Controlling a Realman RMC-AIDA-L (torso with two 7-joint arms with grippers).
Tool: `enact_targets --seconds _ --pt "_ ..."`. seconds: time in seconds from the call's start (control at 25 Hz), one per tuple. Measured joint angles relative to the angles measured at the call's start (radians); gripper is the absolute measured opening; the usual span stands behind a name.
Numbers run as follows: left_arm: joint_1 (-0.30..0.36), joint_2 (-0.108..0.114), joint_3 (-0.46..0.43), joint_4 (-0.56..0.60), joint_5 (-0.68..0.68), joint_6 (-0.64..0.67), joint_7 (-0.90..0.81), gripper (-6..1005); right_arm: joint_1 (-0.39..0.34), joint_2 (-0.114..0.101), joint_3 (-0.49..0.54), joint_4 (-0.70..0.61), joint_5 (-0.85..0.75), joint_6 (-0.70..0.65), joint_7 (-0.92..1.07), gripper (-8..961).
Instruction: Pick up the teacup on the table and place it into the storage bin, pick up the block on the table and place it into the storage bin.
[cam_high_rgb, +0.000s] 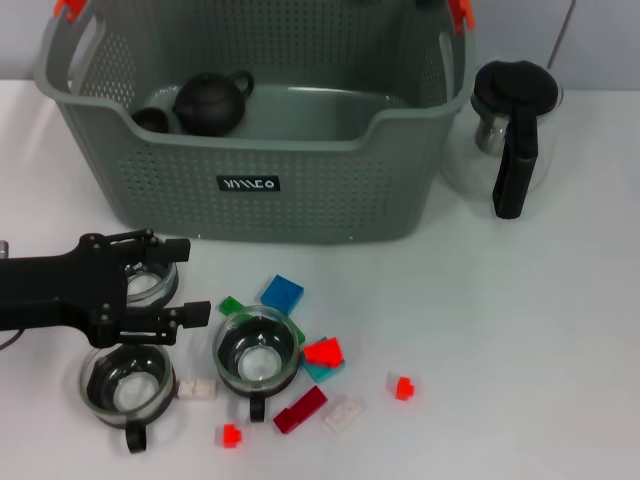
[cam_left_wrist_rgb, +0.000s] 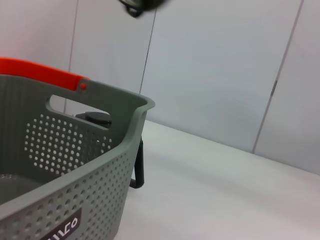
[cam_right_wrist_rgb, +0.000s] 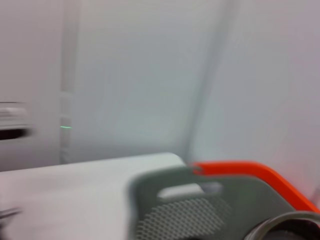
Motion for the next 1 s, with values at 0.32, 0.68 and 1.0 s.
enact_targets --seconds 0.32,0.68,1.0 --pt "0.001 -0.009 -0.013 0.014 0.0 -0.015 0.009 872 0.206 -0.005 -0.02 0.449 -0.274 0.295 0.114 56" --pt "0.004 -0.011 -0.021 0.037 0.0 -0.029 0.009 872 0.352 0.008 -0.13 0.829 -0.397 0.599 0.17 55" --pt "0.006 -0.013 -0.025 0.048 0.0 -0.032 0.021 872 0.371 0.012 -0.209 0.904 -0.415 0.665 0.221 55"
